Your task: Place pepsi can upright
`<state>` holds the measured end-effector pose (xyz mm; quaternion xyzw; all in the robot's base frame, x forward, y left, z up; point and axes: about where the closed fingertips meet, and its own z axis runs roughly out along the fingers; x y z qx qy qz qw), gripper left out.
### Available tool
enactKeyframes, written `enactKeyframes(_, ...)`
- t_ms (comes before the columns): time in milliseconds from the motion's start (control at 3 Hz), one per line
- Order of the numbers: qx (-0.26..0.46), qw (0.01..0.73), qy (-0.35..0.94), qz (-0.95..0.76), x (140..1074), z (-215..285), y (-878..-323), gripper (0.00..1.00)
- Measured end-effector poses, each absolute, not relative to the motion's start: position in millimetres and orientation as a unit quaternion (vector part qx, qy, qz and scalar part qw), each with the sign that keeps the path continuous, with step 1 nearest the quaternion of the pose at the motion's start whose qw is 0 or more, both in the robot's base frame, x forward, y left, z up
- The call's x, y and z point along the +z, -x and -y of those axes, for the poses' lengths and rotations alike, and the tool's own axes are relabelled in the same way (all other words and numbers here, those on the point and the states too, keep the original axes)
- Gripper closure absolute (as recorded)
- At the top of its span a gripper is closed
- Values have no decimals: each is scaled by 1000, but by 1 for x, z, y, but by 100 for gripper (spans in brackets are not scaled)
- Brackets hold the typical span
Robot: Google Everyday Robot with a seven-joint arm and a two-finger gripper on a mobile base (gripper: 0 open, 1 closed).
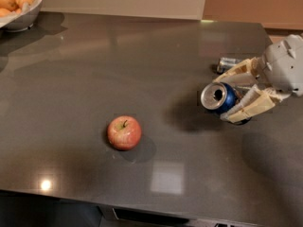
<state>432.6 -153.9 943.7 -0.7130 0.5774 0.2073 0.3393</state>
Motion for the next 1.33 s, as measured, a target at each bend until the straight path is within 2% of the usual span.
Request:
enactKeyframes(667, 287, 435, 620, -586, 948, 166, -439, 100)
enactKeyframes(1333, 329, 481, 544, -604, 936, 188, -442, 100)
